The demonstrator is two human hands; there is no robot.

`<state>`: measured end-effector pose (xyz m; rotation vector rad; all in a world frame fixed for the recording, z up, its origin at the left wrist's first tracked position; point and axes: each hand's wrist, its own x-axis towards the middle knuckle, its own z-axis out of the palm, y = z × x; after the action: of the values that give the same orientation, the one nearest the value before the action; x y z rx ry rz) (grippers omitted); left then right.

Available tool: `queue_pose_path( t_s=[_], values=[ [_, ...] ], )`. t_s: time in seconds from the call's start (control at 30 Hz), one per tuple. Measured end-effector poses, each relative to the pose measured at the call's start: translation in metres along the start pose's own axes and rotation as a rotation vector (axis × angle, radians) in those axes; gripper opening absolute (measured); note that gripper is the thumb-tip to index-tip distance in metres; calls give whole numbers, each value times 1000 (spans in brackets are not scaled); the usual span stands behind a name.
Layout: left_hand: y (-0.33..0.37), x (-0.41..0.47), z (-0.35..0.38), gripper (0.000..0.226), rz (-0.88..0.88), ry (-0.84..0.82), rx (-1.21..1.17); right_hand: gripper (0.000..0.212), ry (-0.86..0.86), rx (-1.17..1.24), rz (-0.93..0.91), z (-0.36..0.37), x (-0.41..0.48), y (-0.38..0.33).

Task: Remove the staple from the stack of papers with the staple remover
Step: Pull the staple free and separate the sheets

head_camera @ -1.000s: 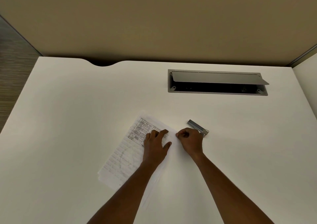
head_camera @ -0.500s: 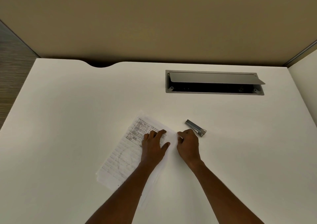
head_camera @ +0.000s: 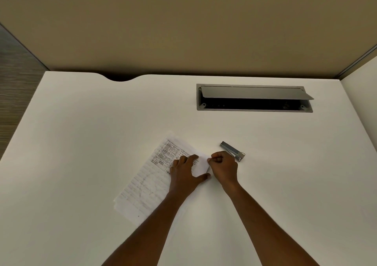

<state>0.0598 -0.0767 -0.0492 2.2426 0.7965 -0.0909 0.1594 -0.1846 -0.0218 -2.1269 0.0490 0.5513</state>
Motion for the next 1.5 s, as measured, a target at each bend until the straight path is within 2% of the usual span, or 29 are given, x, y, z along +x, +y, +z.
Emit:
queue_pose_path(
  t_s=[0.13,0.3,0.37,0.43,0.63,0.73,0.87,1.0,1.1,1.27,1.5],
  values=[
    [11,-5,-3,68,24,90,3,15,-60,229,96,-3,-5,-5],
    [30,-15,-13,32,236,244,93,16,-129,474,140,-8,-15,-23],
    [37,-22,-21,23,285,330,-26,16,-145,532,131,-12,-21,-35],
    [42,-28,-30,19,315,408,-141,15,-171,573,113,-16,-26,-46],
    [48,-34,-57,28,262,455,-331,8,-278,648,-8,-24,-45,-64],
    [55,-40,-80,25,235,499,-425,10,-252,596,-122,-29,-53,-71],
    [63,-50,-117,24,179,500,-570,13,-129,474,-273,-36,-64,-86],
    [74,-63,-165,21,185,445,-686,27,7,211,-625,-51,-82,-122],
    [87,-75,-200,18,215,412,-749,38,35,18,-809,-65,-97,-158],
    [106,-99,-253,16,324,366,-842,21,7,-208,-980,-93,-126,-215],
    [122,-133,-304,20,394,241,-977,8,-31,-85,-1086,-115,-172,-267]
  ],
)
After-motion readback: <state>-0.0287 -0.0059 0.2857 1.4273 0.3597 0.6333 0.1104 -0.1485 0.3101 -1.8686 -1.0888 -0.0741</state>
